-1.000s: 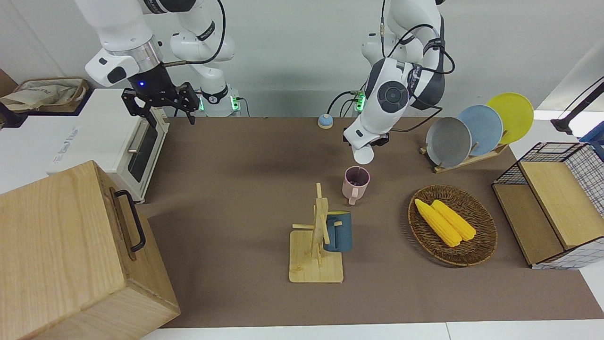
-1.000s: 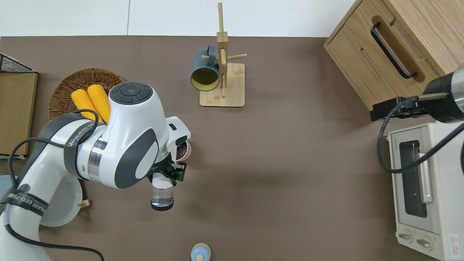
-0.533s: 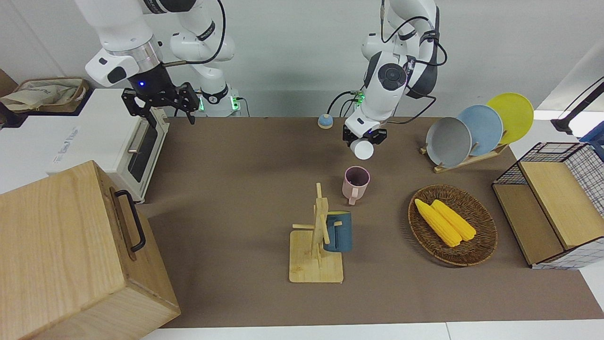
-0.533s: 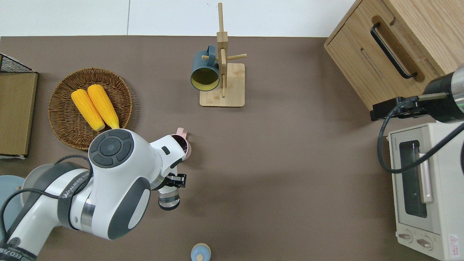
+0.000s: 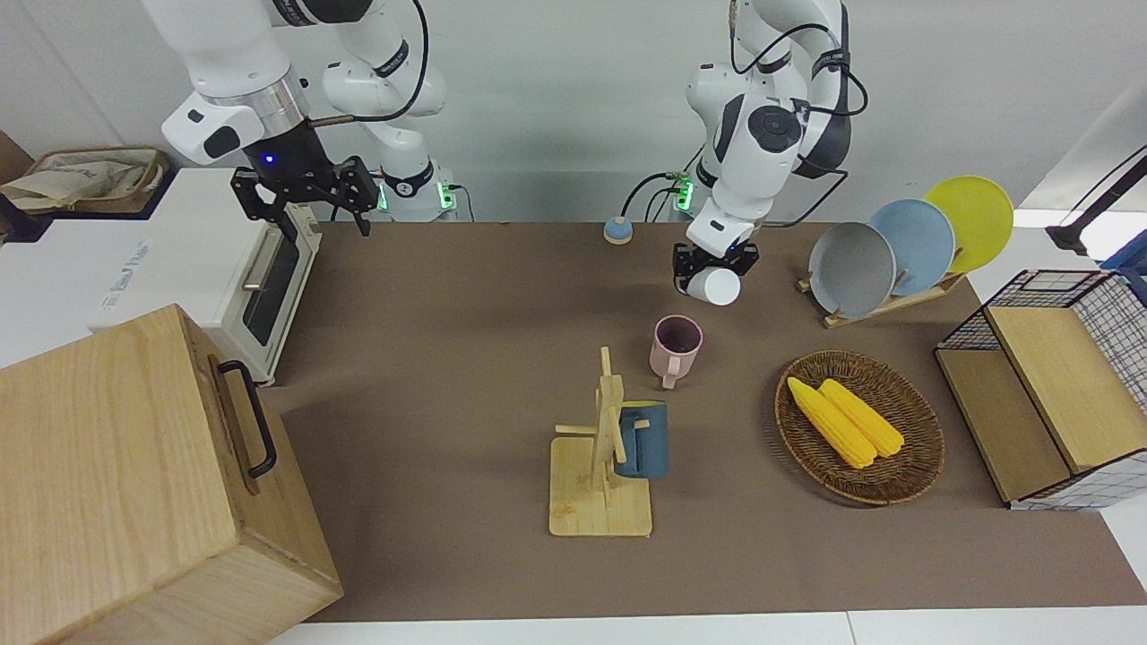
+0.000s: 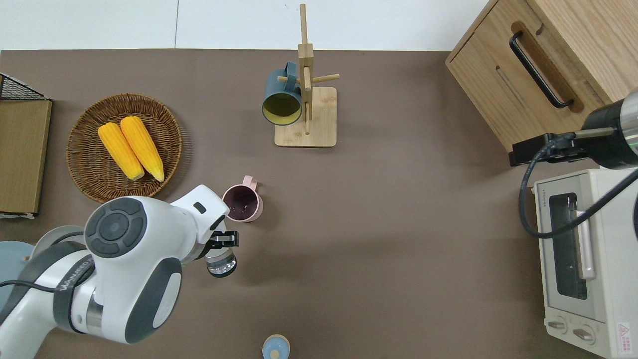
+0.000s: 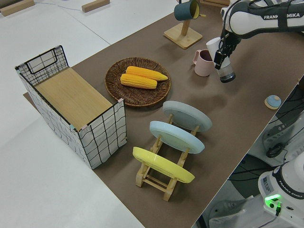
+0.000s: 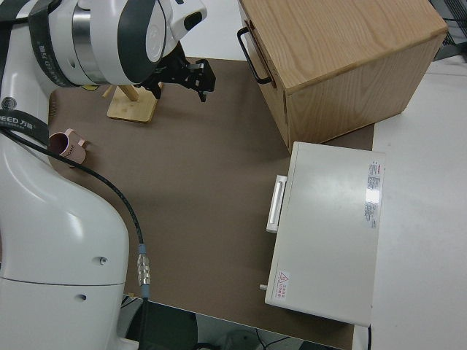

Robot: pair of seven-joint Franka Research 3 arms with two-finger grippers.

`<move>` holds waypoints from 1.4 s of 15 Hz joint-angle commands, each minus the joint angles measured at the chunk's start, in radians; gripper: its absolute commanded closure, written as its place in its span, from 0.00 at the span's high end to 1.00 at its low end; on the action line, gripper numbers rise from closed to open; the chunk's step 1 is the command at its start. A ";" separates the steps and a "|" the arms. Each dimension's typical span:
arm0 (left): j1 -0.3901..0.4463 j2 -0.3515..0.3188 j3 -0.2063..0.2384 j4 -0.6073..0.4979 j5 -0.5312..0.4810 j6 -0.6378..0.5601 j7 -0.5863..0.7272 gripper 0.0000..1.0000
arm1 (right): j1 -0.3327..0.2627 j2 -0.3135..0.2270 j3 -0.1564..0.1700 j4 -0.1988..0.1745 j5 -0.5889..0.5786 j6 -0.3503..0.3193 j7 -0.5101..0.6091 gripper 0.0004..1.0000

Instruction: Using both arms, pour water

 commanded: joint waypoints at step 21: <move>0.572 0.186 0.016 0.552 0.131 0.294 0.341 0.00 | -0.008 -0.022 0.000 -0.026 0.023 0.004 -0.011 0.99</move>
